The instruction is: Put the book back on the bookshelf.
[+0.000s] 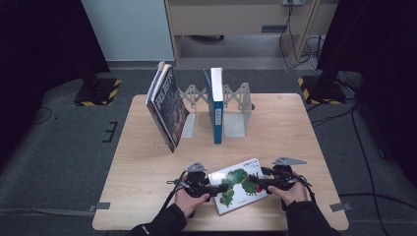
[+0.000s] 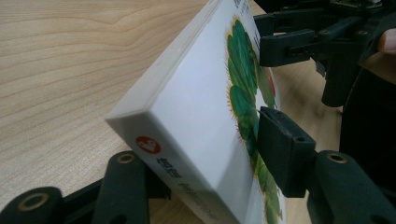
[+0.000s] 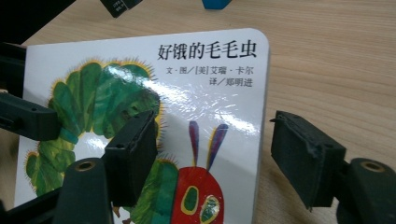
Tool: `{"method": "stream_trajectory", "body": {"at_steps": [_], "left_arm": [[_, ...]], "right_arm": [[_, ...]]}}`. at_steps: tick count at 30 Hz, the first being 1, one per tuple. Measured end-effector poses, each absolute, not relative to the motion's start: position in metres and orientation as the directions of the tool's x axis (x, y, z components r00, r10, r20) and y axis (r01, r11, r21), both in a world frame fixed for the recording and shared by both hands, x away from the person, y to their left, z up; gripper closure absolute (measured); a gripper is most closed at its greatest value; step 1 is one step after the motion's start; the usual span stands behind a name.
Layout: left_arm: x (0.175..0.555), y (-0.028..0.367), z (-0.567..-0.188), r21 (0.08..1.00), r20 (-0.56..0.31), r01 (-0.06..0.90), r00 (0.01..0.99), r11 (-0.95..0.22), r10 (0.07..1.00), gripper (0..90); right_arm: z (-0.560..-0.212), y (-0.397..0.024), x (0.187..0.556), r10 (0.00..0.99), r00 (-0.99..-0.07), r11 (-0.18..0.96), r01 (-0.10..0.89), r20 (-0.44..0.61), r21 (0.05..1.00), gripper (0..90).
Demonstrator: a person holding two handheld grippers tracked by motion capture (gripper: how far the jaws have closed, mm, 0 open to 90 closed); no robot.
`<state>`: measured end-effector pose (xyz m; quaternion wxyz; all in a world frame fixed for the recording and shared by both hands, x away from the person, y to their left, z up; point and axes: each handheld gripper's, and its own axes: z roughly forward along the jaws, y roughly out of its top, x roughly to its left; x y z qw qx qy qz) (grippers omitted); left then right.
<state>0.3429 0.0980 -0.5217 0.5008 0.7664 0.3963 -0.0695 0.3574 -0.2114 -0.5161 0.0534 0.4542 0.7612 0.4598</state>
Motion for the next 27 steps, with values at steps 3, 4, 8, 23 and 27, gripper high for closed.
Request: {"method": "stream_trajectory", "body": {"at_steps": [3,4,8,23,27], "left_arm": [[0.343,0.100,-0.516,0.715,-0.510,0.676,0.677,-0.176,0.531,54.5],[0.343,0.100,-0.515,0.718,-0.509,0.674,0.679,-0.174,0.528,56.0],[0.343,0.104,-0.508,0.723,-0.518,0.673,0.679,-0.158,0.521,62.7],[0.338,0.108,-0.484,0.759,-0.482,0.636,0.695,-0.141,0.534,74.0],[0.339,0.111,-0.477,0.767,-0.480,0.630,0.691,-0.124,0.541,74.2]], "right_arm": [[-0.515,-0.216,0.358,0.745,-0.577,0.153,0.636,0.334,0.756,27.7],[-0.514,-0.219,0.358,0.749,-0.574,0.150,0.633,0.331,0.760,27.7],[-0.512,-0.228,0.358,0.772,-0.558,0.150,0.626,0.305,0.765,27.9],[-0.519,-0.255,0.363,0.870,-0.482,0.265,0.637,0.106,0.724,26.4],[-0.524,-0.262,0.365,0.886,-0.459,0.281,0.650,0.070,0.706,23.4]]}}
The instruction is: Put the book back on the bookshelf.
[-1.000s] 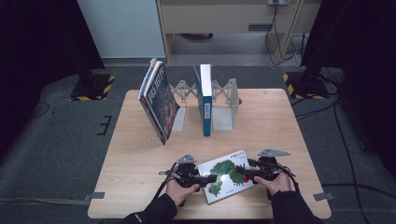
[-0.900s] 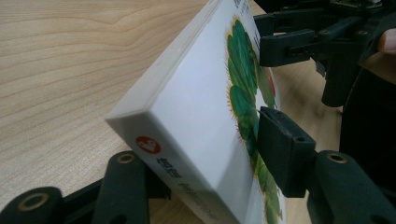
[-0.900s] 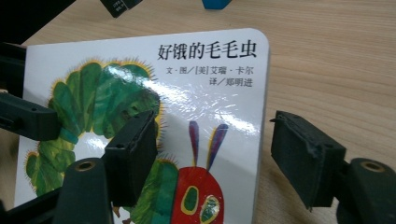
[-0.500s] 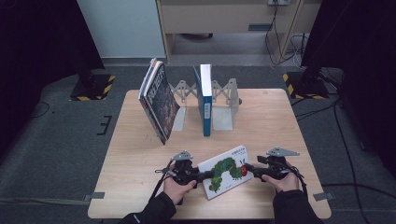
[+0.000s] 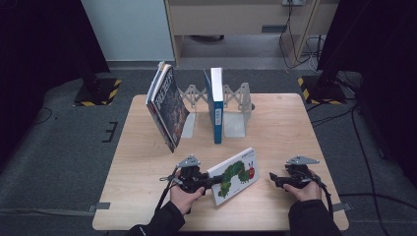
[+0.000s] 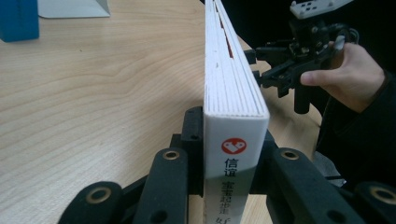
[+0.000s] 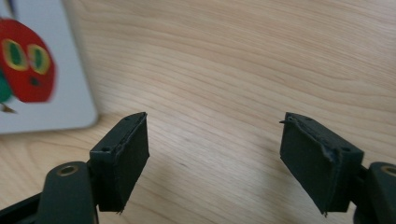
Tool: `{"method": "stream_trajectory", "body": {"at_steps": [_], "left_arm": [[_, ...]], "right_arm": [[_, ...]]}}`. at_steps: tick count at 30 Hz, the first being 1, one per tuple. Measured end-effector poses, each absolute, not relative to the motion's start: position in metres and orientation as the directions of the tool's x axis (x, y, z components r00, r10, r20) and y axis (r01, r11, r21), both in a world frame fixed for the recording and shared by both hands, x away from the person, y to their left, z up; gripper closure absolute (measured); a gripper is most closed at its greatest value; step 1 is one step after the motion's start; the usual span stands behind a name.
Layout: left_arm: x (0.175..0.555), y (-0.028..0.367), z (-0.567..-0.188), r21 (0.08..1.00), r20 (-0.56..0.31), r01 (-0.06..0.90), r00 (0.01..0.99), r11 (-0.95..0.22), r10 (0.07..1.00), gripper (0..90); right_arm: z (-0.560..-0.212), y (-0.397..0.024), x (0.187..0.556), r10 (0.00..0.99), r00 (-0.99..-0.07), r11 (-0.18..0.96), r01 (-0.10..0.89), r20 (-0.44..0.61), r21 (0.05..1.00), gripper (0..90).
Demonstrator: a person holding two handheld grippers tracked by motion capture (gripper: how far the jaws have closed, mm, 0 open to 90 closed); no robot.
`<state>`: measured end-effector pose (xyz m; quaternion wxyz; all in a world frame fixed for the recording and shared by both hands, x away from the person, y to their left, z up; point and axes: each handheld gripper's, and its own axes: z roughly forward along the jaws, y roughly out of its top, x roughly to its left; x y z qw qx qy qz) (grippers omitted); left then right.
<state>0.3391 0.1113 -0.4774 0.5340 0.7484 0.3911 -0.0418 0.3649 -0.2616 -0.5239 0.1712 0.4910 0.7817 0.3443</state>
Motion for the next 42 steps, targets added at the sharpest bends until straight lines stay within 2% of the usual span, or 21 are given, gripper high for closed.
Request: {"method": "stream_trajectory", "body": {"at_steps": [7,13,20,42], "left_arm": [[0.342,0.123,-0.463,0.779,-0.457,0.617,0.682,-0.113,0.571,74.5],[0.345,0.134,-0.449,0.801,-0.428,0.591,0.675,-0.093,0.601,74.4],[0.350,0.139,-0.431,0.836,-0.389,0.544,0.676,-0.069,0.625,74.5],[0.382,0.119,-0.392,0.907,-0.307,0.421,0.604,0.033,0.735,74.5]], "right_arm": [[-0.530,-0.267,0.368,0.901,-0.432,0.290,0.671,0.041,0.682,19.2],[-0.533,-0.266,0.368,0.901,-0.434,0.317,0.661,0.002,0.680,10.7],[-0.538,-0.266,0.367,0.909,-0.416,0.293,0.644,0.002,0.706,4.3],[-0.539,-0.266,0.367,0.909,-0.418,0.290,0.641,0.006,0.711,3.9]]}}
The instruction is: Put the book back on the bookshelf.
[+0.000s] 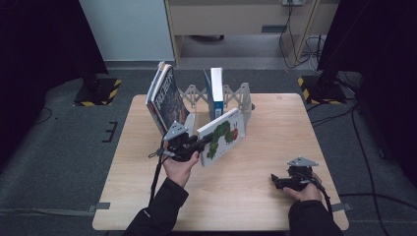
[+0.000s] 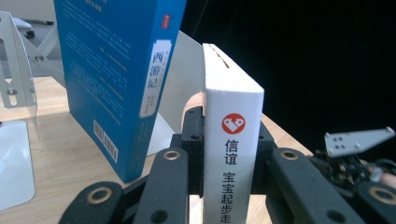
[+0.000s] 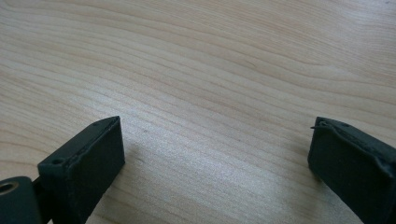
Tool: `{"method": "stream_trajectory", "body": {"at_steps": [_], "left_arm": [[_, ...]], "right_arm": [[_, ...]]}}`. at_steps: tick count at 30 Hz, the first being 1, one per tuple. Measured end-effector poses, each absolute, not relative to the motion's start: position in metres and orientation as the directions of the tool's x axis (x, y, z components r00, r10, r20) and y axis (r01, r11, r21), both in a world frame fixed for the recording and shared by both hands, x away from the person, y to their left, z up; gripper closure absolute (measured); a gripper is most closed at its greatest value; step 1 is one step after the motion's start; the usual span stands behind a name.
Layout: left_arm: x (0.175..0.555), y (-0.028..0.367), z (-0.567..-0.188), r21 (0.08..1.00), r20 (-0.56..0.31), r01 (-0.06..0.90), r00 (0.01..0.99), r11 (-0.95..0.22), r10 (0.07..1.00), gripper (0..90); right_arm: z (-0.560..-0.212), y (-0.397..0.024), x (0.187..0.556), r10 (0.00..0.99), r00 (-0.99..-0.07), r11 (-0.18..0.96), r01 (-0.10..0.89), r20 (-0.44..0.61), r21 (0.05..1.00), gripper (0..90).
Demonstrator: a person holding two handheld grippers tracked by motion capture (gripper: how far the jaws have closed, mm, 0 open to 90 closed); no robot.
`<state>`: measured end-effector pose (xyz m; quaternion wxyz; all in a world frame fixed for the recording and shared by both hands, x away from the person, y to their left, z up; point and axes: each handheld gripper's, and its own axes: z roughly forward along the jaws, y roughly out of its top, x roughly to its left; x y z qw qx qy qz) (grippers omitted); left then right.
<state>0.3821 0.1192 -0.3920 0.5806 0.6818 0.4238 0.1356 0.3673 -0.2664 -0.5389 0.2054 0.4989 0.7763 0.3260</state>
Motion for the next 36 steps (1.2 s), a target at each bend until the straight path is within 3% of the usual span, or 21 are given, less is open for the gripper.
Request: {"method": "stream_trajectory", "body": {"at_steps": [36], "left_arm": [[0.436,0.050,-0.427,0.926,-0.231,0.375,0.493,0.034,0.839,74.4]], "right_arm": [[-0.539,-0.265,0.368,0.909,-0.416,0.288,0.643,0.008,0.709,2.8]]}}
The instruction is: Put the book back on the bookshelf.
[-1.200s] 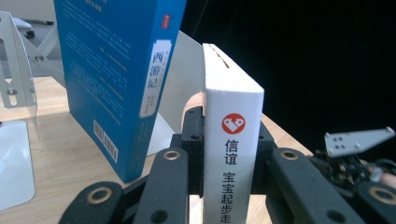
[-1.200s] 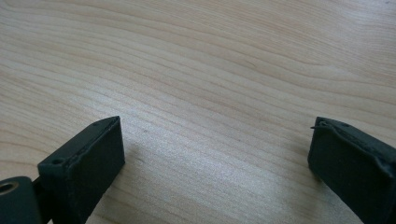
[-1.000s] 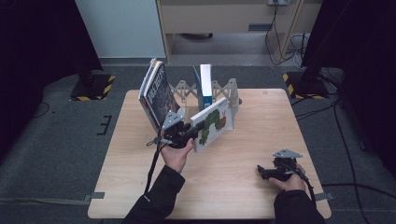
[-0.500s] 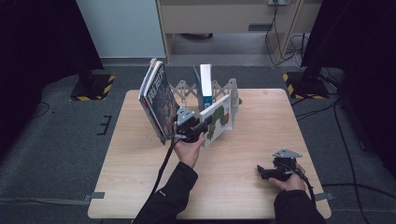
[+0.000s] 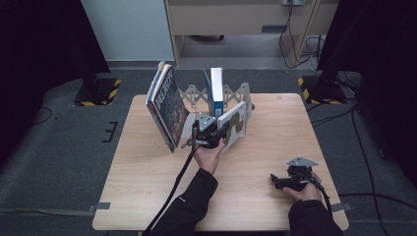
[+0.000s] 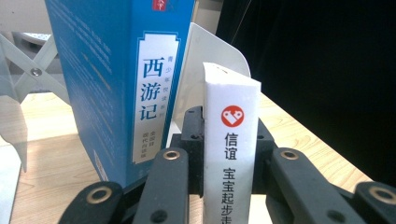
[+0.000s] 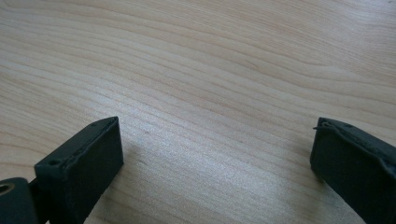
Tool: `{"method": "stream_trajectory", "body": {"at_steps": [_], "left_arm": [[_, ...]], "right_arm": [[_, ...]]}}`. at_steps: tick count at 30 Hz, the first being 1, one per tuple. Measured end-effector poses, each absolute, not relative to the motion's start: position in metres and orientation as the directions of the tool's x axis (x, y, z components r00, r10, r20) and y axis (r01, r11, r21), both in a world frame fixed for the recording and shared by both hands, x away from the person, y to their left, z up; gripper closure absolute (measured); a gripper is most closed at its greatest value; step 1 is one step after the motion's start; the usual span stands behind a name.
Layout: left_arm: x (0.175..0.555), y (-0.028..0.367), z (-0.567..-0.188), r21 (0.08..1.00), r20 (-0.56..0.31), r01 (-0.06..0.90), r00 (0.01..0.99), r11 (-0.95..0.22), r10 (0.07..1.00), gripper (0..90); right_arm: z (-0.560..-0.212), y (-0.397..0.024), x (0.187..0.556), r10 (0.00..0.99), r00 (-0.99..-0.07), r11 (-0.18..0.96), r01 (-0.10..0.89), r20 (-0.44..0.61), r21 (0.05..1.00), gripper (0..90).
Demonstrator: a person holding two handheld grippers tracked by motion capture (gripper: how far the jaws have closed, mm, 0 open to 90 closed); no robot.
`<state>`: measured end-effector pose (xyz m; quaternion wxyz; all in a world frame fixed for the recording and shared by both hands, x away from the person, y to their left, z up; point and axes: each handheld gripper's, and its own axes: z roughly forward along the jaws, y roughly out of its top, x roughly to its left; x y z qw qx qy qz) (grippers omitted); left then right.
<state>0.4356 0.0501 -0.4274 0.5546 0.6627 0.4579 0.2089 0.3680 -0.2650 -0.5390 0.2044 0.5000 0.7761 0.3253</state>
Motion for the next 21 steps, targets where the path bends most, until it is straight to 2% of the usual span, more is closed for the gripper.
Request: {"method": "stream_trajectory", "body": {"at_steps": [21], "left_arm": [[0.452,0.037,-0.448,0.929,-0.201,0.370,0.467,0.016,0.861,74.3]], "right_arm": [[-0.539,-0.265,0.368,0.909,-0.416,0.288,0.646,0.010,0.707,2.6]]}}
